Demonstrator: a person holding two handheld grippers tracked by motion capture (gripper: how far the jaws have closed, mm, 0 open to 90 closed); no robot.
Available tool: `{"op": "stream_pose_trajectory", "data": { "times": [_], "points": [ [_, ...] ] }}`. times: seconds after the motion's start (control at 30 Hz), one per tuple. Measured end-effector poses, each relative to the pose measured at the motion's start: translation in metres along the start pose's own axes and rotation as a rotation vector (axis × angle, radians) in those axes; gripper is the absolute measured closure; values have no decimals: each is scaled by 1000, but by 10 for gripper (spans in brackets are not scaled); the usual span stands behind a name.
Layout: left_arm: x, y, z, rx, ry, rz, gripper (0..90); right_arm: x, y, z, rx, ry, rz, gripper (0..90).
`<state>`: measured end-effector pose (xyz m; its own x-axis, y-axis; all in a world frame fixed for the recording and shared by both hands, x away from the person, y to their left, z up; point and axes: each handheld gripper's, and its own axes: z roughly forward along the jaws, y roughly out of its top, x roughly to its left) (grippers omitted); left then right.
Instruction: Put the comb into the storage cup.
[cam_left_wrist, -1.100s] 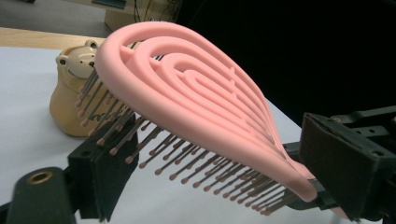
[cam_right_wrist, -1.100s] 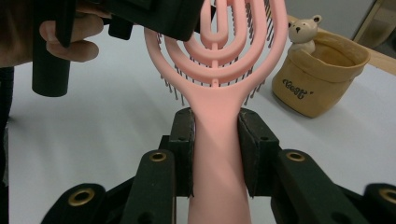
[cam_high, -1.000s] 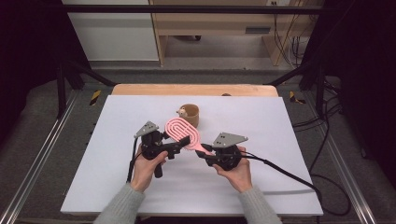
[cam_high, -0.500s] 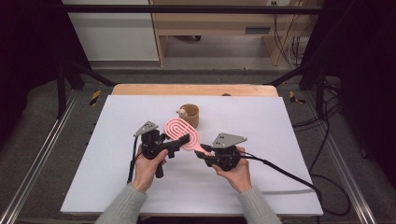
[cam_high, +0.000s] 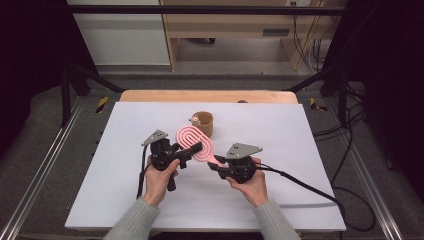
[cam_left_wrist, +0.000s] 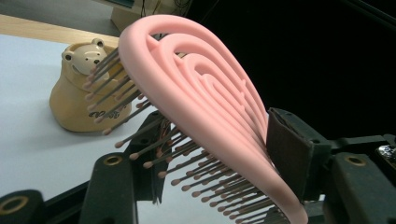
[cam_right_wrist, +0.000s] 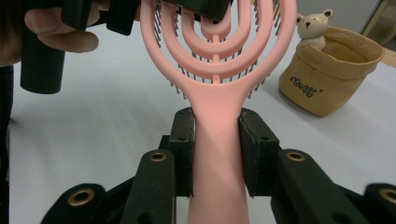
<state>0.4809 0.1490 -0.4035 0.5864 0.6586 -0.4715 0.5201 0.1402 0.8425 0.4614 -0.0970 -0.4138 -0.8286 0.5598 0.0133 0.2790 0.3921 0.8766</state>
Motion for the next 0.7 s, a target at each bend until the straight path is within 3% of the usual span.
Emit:
{"op": "stream_pose_trajectory", "data": {
  "times": [0.7],
  "points": [
    [-10,4,-4,-40,-22,-7,522,1,-2,4,13,10,2,692]
  ]
}}
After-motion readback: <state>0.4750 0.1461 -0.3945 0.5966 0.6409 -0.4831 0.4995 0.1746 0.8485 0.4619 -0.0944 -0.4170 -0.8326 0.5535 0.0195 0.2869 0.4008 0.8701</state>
